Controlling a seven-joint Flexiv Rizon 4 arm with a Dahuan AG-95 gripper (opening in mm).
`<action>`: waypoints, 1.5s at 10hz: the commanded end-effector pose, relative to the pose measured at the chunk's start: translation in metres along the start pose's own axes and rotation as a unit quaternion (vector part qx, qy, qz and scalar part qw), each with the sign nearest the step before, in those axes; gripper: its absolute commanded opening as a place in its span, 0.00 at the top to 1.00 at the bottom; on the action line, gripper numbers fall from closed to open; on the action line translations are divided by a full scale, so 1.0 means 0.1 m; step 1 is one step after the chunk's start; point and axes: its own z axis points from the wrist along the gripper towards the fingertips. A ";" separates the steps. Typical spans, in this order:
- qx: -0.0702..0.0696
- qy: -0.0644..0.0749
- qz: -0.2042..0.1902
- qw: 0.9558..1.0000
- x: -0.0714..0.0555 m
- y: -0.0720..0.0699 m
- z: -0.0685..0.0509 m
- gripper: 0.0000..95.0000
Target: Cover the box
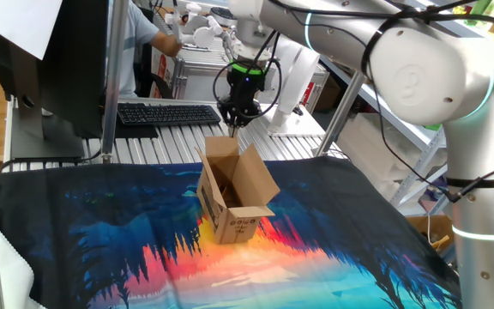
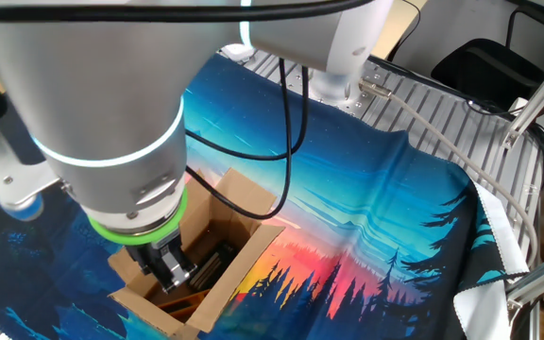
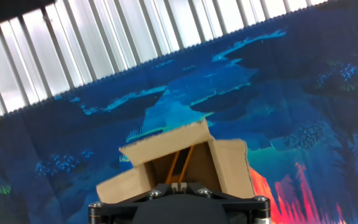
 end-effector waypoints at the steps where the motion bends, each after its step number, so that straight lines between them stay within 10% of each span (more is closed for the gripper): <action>1: 0.000 -0.001 0.000 1.000 0.00 0.00 0.00 1.00; 15: 0.002 -0.002 -0.019 1.000 0.01 0.01 -0.01 1.00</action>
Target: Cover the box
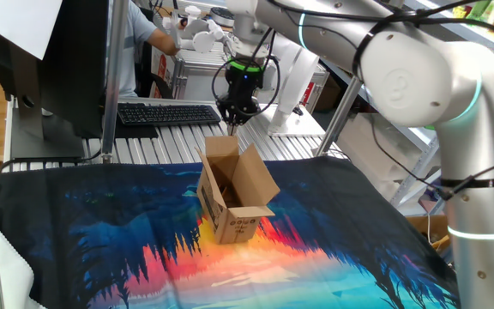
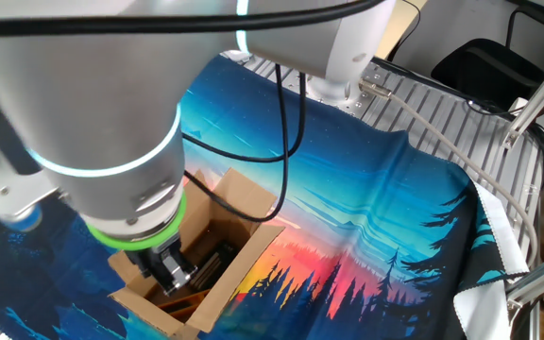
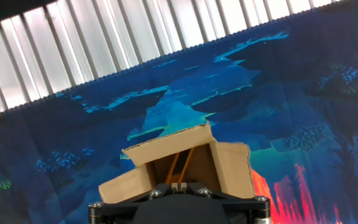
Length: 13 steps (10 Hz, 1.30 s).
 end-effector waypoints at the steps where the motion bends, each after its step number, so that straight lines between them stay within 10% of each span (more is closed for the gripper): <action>1: 0.000 -0.001 0.000 1.000 0.01 0.00 0.00 1.00; 13: 0.001 -0.007 -0.004 1.000 -0.28 0.03 -0.01 1.00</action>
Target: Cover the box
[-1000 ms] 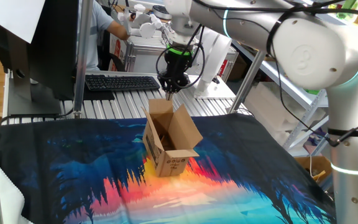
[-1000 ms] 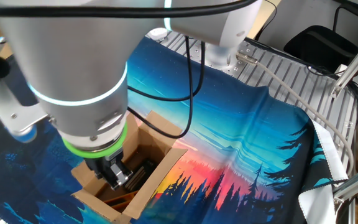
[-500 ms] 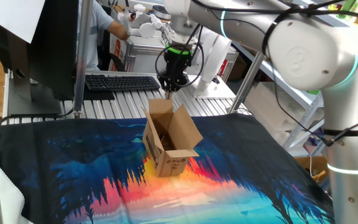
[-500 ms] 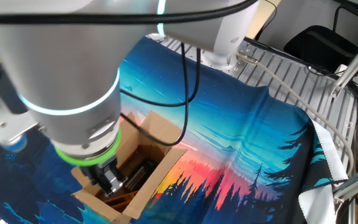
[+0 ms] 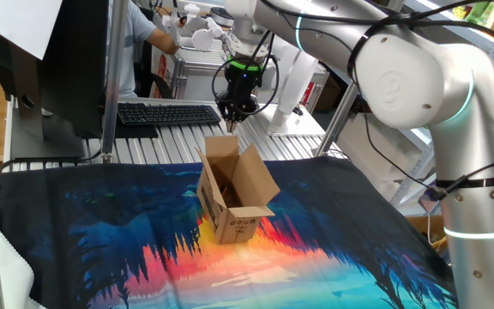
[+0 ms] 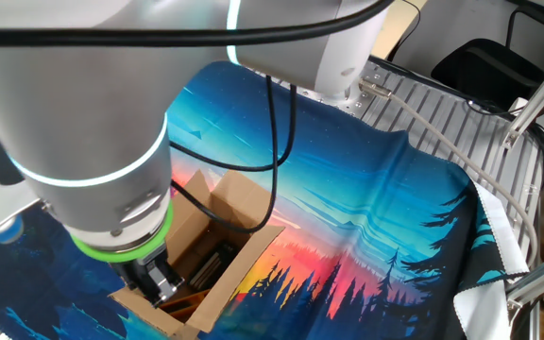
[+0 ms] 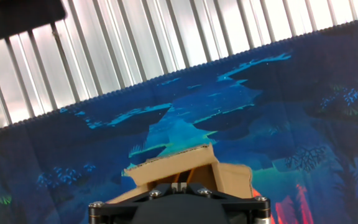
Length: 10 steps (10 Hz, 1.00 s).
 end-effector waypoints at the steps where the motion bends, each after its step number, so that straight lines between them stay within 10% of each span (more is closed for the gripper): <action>1: 0.000 0.001 0.001 1.000 -0.04 0.00 0.01 1.00; 10: -0.003 -0.007 0.004 1.000 -0.19 0.01 0.04 1.00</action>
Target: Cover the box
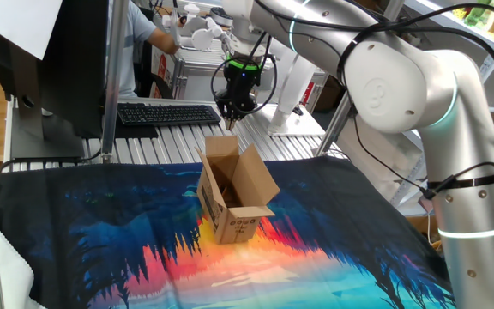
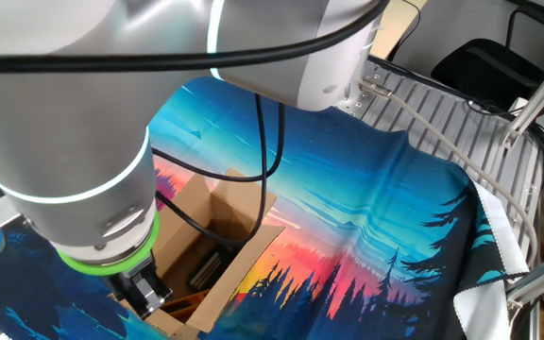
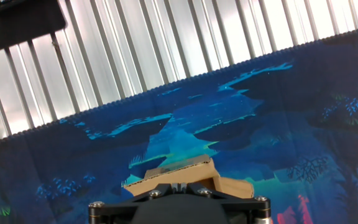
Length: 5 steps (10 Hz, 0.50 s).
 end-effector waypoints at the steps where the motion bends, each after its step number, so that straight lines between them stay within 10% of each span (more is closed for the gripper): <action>1: 0.000 0.000 0.001 1.000 -0.05 0.00 -0.01 0.80; 5: -0.004 -0.012 0.008 1.000 -0.05 -0.01 0.00 0.80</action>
